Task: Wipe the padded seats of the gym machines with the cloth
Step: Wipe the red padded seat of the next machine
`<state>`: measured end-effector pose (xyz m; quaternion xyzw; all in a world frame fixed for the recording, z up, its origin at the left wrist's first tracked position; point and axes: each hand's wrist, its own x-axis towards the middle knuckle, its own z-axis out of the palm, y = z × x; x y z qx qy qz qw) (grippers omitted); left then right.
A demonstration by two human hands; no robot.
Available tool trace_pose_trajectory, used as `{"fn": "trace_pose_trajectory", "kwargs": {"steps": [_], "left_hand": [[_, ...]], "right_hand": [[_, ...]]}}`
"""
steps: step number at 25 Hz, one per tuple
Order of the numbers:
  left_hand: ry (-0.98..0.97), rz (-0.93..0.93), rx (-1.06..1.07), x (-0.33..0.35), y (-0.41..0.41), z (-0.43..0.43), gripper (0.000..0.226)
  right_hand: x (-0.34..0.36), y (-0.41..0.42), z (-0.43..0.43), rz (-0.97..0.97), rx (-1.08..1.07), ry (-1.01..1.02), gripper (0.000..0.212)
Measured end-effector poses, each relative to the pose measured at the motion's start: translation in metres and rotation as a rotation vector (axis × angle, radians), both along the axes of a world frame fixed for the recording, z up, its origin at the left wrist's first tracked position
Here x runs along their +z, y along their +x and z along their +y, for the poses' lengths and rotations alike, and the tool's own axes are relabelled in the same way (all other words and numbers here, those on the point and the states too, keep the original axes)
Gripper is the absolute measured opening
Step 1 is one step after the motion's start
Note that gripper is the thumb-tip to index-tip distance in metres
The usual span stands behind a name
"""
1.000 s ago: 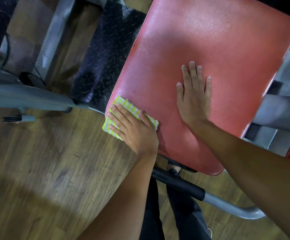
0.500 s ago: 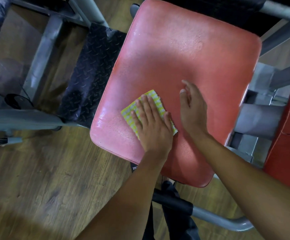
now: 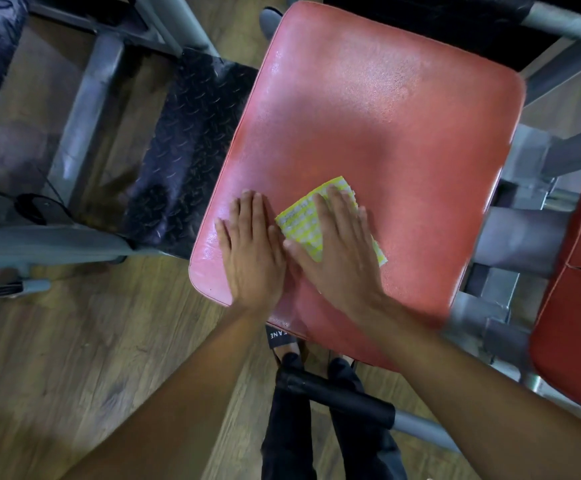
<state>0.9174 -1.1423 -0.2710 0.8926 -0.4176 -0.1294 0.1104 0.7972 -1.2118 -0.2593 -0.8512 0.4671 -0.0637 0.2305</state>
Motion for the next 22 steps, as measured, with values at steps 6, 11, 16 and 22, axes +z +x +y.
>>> {"fn": "trace_pose_trajectory", "kwargs": {"steps": [6, 11, 16, 22], "left_hand": [[0.059, -0.054, -0.087, -0.013, 0.008, 0.004, 0.055], [0.051, -0.079, -0.104, -0.014, 0.008, 0.005, 0.054], [0.041, -0.083, -0.099, -0.013, 0.007, 0.006, 0.053], [0.071, 0.049, -0.130, 0.003, 0.013, 0.002, 0.053]], "right_hand": [[-0.024, 0.003, 0.008, 0.194, 0.022, -0.166, 0.085], [-0.028, -0.005, 0.011, 0.181, 0.106, -0.235, 0.082], [-0.035, -0.004, 0.012, 0.243, 0.115, -0.299, 0.052], [0.003, -0.003, -0.003, -0.256, -0.098, 0.333, 0.047]]}}
